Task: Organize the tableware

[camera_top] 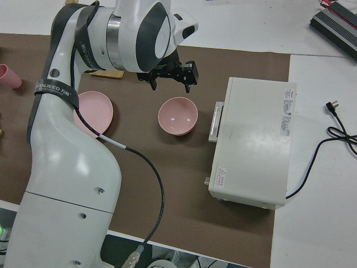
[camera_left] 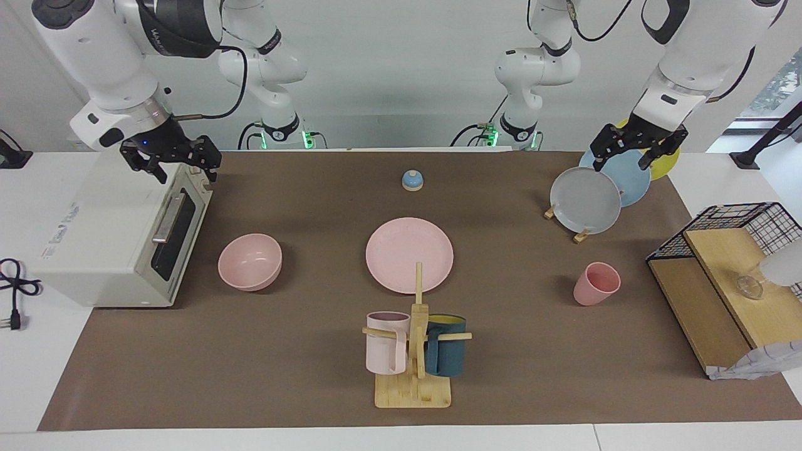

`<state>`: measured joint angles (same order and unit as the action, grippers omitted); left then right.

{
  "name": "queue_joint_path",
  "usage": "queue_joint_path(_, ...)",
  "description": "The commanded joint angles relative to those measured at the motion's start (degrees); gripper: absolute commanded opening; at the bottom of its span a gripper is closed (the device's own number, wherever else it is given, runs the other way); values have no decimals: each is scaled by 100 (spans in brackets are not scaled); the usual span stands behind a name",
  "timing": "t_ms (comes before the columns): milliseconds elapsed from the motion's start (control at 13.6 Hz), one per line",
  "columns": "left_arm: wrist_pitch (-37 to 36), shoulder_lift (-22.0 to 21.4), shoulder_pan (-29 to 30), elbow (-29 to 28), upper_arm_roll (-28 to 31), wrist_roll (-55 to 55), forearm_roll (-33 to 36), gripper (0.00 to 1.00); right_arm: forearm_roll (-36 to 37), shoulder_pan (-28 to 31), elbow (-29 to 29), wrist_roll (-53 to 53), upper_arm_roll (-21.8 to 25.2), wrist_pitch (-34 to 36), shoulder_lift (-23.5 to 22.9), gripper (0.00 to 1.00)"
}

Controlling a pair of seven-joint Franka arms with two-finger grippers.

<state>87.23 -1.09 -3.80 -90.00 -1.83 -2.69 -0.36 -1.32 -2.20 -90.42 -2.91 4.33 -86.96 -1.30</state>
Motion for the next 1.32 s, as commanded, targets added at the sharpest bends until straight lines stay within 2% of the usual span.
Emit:
queue_joint_path(0, -101, -49, 55, 17, -55, -38, 115, 100, -202, -52, -45, 71, -11, 58, 157, 100)
queue_joint_path(73, -101, -49, 55, 17, -55, -38, 115, 100, -263, -183, -202, 106, -11, -109, 192, 100)
queue_joint_path(220, -101, -49, 55, 17, -55, -38, 115, 100, -335, -831, -860, 429, -11, -1141, 227, 100)
queue_joint_path(293, -101, -49, 55, 17, -55, -38, 115, 100, -317, -1139, -1107, 840, -11, -1617, 62, 100)
queue_joint_path(587, -101, -49, 55, 17, -55, -38, 115, 100, -317, -1502, -2231, 1143, -19, -3700, -589, 100)
queue_joint_path(660, -101, -49, 55, 17, -55, -38, 115, 100, -273, -1503, -2461, 1065, -11, -3966, -643, 100)
queue_joint_path(880, -101, -49, 29, 17, -63, -47, 115, 100, 280, -1328, -2515, 827, -11, -3960, -757, 100)
queue_joint_path(1173, -75, -49, -15, 17, -63, -65, 115, 100, 307, -1213, -2840, 502, -11, -4171, -714, 95)
queue_joint_path(1247, -58, -49, -7, 17, -63, -65, 115, 100, 307, -1204, -3015, 493, -11, -4240, -670, 91)
